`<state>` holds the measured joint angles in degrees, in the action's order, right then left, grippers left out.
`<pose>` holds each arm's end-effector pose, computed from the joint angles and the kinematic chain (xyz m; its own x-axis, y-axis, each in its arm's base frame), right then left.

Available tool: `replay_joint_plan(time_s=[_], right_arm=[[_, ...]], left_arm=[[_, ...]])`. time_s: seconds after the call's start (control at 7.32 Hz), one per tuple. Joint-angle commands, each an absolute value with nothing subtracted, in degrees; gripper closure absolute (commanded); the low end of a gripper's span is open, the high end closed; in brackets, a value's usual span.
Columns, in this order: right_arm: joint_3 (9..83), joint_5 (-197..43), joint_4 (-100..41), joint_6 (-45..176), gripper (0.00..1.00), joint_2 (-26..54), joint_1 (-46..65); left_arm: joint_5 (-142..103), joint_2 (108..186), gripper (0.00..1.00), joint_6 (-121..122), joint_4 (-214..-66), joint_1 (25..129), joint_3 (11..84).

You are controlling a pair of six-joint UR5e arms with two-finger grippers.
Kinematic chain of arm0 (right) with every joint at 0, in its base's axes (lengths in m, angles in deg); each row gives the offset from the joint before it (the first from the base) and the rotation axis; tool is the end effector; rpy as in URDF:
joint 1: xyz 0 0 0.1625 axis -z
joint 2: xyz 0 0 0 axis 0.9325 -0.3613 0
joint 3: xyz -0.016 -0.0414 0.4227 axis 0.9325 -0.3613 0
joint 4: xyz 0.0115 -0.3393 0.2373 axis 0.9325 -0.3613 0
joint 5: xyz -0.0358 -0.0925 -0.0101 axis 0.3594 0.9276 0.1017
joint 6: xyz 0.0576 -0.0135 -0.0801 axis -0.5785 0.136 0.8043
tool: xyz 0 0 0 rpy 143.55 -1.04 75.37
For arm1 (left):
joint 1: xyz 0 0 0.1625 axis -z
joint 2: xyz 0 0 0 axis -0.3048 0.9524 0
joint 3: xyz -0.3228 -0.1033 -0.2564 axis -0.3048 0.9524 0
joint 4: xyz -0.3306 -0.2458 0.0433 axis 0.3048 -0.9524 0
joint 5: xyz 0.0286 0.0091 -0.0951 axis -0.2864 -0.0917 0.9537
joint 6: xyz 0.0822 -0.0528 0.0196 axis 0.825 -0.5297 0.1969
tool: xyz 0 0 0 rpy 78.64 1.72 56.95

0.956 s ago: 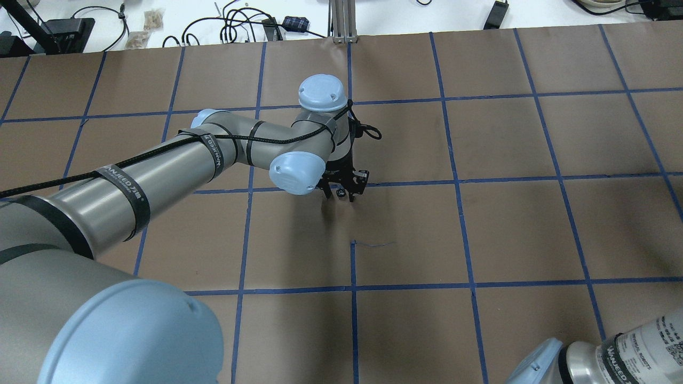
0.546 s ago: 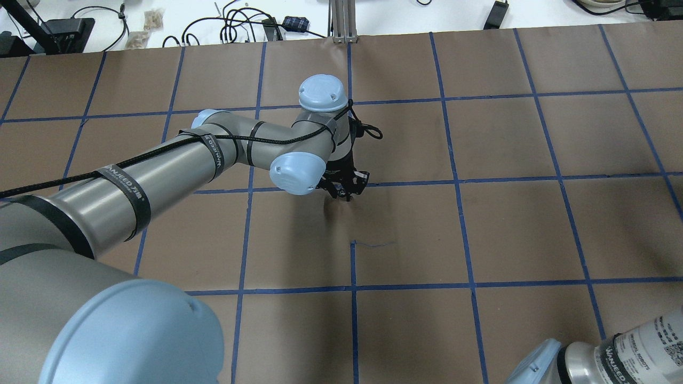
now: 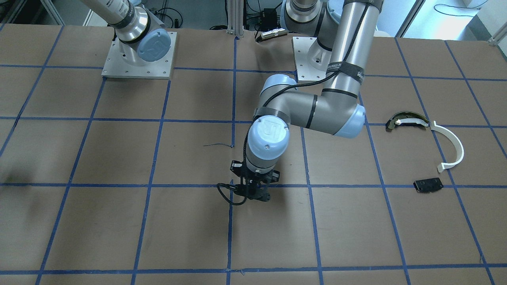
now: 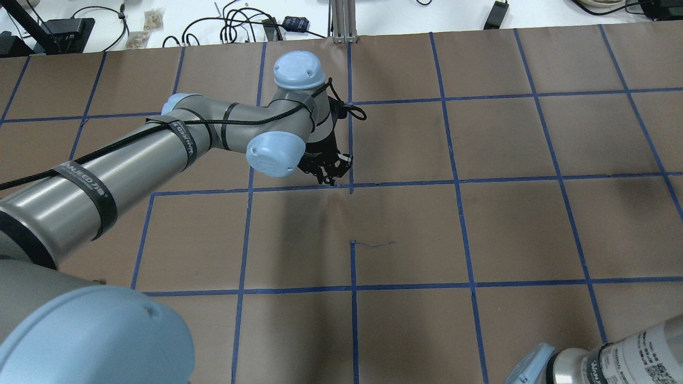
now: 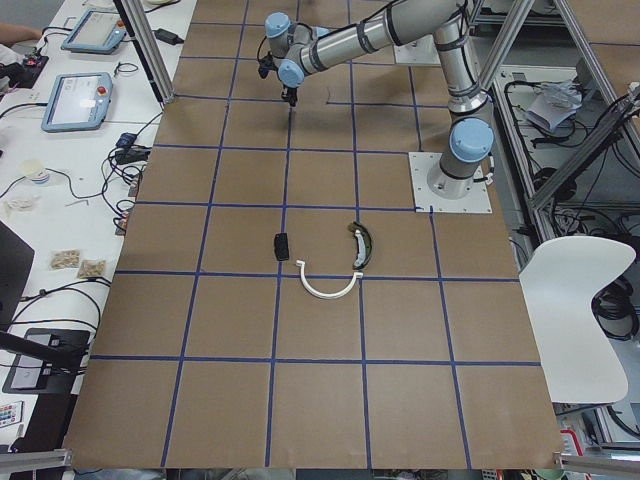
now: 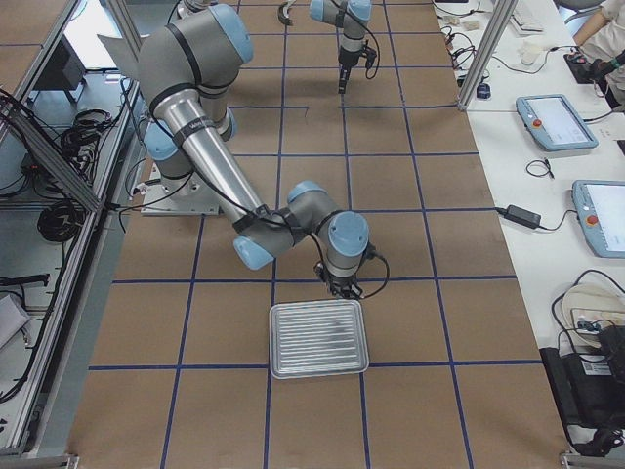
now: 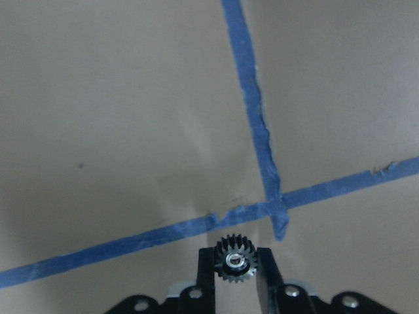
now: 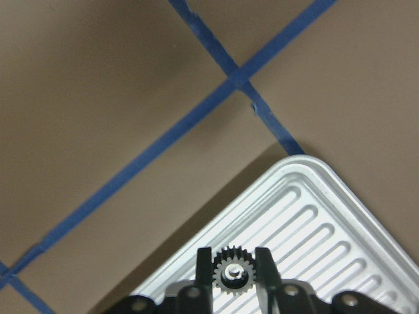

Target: Place bearing gear from tray to pile

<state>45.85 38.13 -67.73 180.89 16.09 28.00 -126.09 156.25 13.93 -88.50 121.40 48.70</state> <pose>-0.3811 -0.5006 0.2929 -0.6453 -0.7639 -0.0064 -0.7636 0.6447 0.0357 -0.2866 -0.5797 0.2209 -0.9752 0.2059 0.0809 0.2138 0.9712 0.1055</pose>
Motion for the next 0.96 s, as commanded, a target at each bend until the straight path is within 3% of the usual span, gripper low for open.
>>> replay_joint_plan(time_s=[0.0,0.41,0.82], right_arm=[[46.6,38.3,-54.7,166.4,0.89,5.6,17.9],[49.1,38.2,-50.8,134.7,0.89,-0.4,-4.7],[48.7,36.5,-61.8,98.2,0.89,8.6,-27.3]], left_arm=[[-126.8,151.5,1.00,21.1,-99.8,111.3,45.2],[-133.0,148.0,1.00,42.2,-104.9,91.1,46.3],[-134.5,147.0,1.00,57.1,-104.4,72.6,51.9]])
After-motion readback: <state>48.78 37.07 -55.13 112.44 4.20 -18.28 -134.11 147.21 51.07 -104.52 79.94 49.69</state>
